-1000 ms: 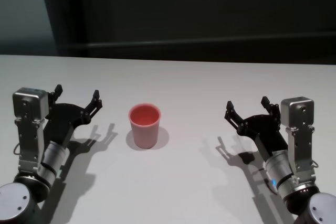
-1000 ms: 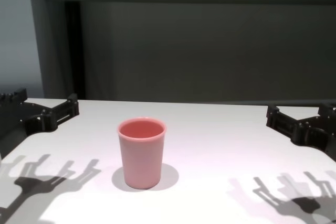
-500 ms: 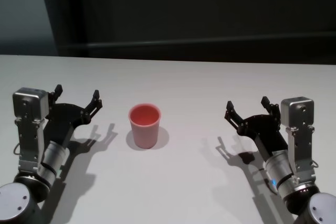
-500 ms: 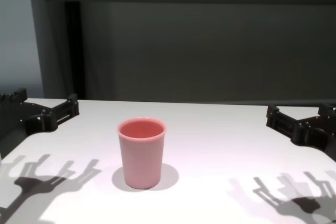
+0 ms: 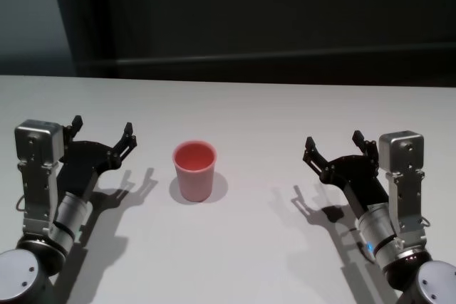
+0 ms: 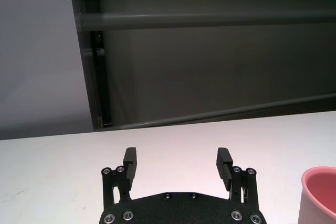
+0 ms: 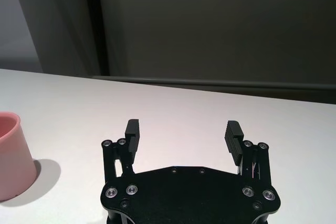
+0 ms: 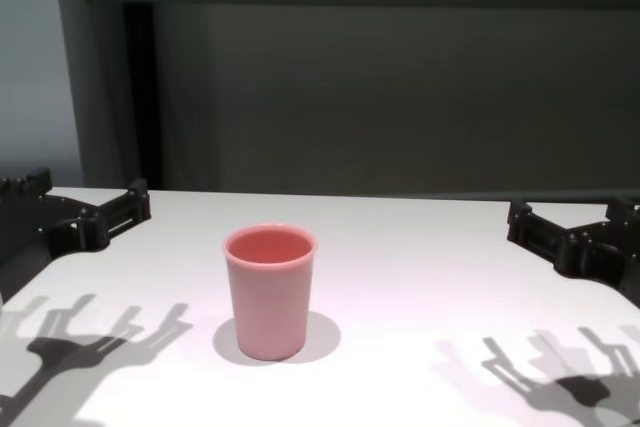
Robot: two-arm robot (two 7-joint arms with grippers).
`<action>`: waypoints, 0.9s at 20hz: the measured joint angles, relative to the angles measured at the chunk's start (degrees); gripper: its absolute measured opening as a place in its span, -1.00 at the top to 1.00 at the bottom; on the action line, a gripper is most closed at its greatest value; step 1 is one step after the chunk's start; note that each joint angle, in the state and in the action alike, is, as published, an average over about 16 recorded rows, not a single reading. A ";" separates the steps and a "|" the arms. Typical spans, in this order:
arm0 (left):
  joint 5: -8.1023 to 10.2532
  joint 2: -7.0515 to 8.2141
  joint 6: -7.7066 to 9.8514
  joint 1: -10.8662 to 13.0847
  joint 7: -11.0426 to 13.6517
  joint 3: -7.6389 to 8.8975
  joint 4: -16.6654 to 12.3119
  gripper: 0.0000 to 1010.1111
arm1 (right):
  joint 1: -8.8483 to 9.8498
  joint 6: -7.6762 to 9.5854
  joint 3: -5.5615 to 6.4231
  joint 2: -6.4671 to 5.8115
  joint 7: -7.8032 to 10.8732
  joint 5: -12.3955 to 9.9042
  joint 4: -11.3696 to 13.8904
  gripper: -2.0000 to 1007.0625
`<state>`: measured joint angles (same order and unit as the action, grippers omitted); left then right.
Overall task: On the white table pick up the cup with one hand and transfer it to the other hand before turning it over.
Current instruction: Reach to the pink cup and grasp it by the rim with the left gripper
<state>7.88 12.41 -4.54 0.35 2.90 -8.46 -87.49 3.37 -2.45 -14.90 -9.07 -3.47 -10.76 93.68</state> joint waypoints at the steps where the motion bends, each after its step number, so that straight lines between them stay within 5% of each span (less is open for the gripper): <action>1: 0.00 0.00 0.00 0.00 0.00 0.00 0.00 -0.98 | 0.00 0.00 0.00 0.00 0.00 0.00 0.00 -0.99; 18: 0.00 0.00 0.00 0.00 0.00 0.00 0.00 -0.98 | 0.00 0.00 0.00 0.00 0.00 0.00 0.00 -0.99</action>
<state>7.88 12.41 -4.54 0.35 2.90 -8.46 -87.49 3.37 -2.45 -14.90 -9.07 -3.47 -10.76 93.68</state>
